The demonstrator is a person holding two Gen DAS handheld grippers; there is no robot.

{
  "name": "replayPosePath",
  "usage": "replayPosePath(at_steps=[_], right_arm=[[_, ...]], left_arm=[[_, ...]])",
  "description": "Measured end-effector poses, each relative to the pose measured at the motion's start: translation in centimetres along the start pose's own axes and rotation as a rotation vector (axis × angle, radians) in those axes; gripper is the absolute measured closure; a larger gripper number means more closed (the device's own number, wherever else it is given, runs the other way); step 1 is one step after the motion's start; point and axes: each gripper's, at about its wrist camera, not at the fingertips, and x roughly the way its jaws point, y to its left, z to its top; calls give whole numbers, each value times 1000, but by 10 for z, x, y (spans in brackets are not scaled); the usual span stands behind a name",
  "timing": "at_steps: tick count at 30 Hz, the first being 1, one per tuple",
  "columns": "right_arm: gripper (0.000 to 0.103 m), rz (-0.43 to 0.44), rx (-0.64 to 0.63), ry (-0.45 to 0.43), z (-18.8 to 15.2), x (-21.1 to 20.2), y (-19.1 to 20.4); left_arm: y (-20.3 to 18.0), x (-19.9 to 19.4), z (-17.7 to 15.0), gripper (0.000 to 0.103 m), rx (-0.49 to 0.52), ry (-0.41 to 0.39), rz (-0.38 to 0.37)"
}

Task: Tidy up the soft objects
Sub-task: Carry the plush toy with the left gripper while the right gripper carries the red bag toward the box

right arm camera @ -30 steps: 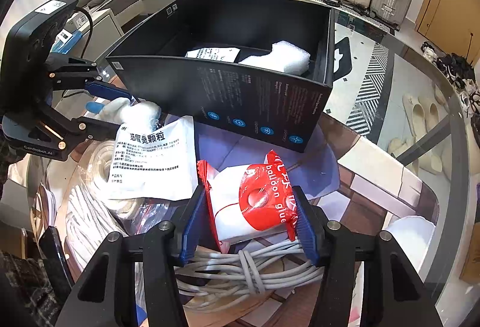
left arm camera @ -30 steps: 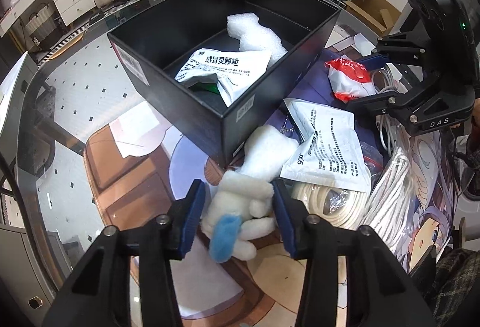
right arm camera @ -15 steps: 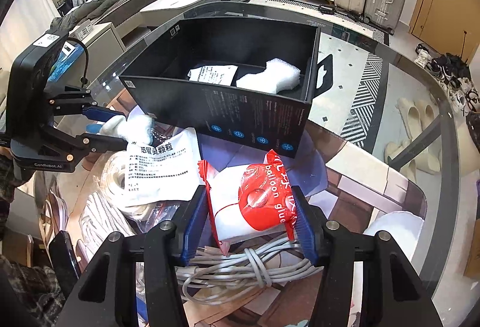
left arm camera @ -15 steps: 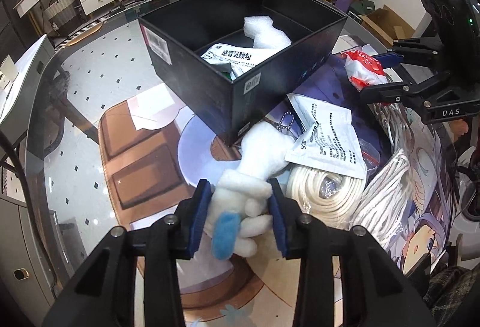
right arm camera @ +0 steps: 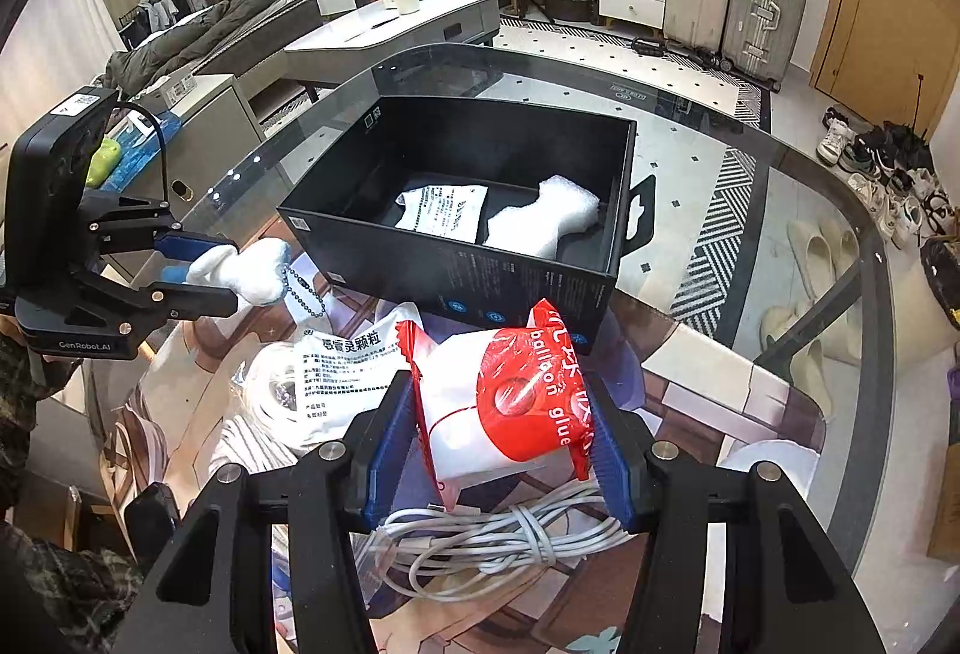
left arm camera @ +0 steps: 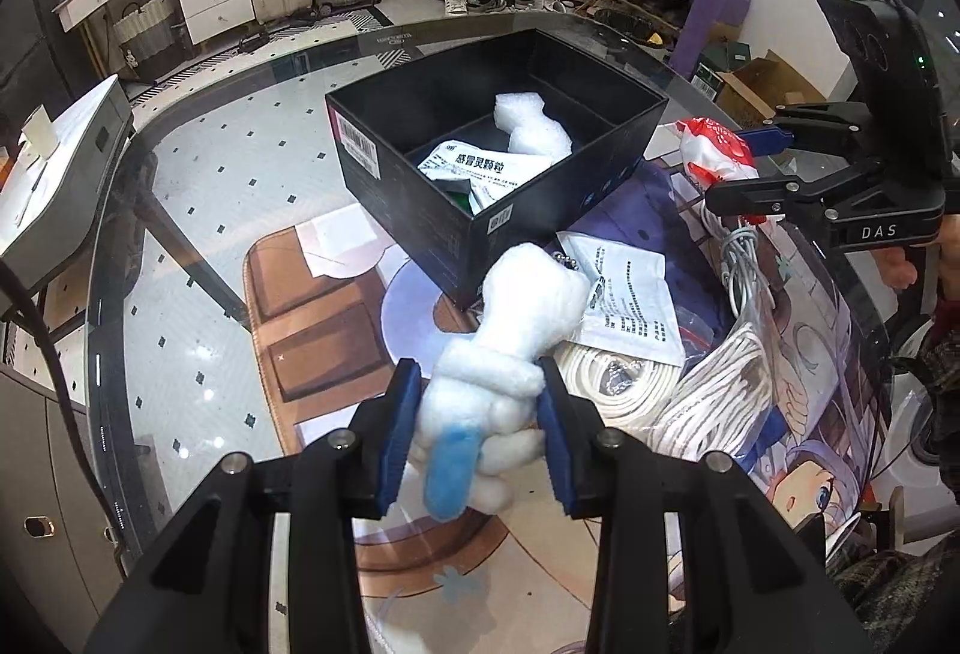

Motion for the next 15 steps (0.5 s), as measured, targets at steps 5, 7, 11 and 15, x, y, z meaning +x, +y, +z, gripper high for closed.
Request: replayPosePath(at_steps=[5,7,11,15], right_arm=[[48,-6,3,-14,9,-5,3],[48,-6,6,-21,13,-7,4],[48,-7,8,-37,23,-12,5],[48,-9,8,-47,31,-15,5]], left_arm=[[-4,-17,7,66,1,-42,2],[-3,-23,12,66,-8,-58,-1],[-3,-27,23,66,-19,-81,19],[-2,-28,32,66,-35,-103,34]])
